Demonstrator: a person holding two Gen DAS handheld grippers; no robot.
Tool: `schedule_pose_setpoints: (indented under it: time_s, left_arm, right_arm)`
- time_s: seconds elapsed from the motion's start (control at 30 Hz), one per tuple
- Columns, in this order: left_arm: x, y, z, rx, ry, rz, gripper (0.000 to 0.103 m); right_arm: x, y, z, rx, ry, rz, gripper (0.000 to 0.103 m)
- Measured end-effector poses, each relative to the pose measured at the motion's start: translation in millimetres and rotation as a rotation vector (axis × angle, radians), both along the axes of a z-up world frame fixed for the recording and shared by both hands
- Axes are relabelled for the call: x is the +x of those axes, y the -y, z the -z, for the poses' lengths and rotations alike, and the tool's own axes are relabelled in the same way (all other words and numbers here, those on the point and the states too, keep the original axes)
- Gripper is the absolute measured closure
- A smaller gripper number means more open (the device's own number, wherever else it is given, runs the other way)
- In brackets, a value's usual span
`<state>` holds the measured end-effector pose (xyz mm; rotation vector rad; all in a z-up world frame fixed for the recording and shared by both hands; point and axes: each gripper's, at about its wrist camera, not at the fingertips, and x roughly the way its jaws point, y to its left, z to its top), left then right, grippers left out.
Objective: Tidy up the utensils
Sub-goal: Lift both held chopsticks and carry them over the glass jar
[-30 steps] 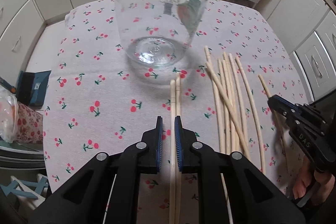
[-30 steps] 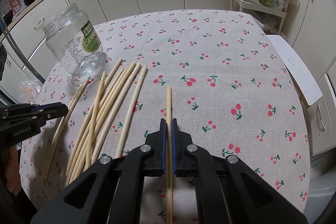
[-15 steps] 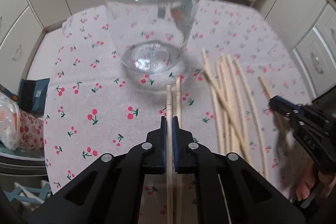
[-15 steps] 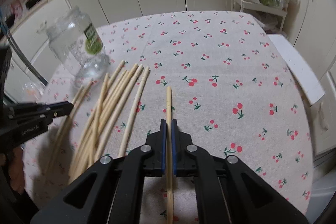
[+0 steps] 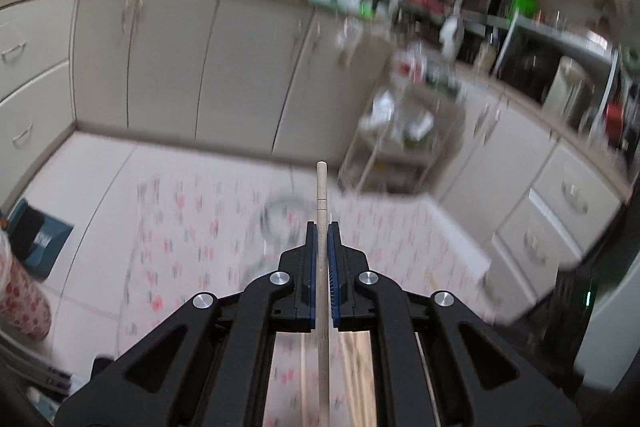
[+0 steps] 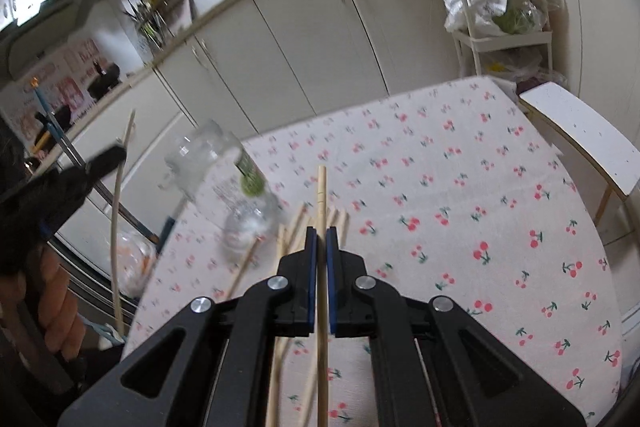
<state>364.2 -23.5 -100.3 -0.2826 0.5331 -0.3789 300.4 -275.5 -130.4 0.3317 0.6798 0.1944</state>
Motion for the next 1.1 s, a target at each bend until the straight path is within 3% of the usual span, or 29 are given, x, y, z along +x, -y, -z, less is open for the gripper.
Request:
schedule_pose_setpoints:
  time_s: [0.2, 0.47, 0.77, 1.1]
  left_arm:
    - [38, -5, -29, -0.076, 0.130, -0.066, 0.098]
    - [91, -4, -42, -0.133, 0.202, -0.150, 0.098]
    - [98, 9, -29, -0.051, 0.286, -0.208, 0.098]
    - [105, 6, -18, -0.066, 0.284, -0.230, 0.098]
  right_arm:
    - [2, -7, -14, 0.016, 0.055, 0.016, 0.098]
    - [21, -13, -26, 0.033, 0.121, 0.034, 0.098]
    - [55, -24, -43, 0.063, 0.197, 0.039, 0.098]
    - [72, -33, -51, 0.082, 0.219, 0.027, 0.098]
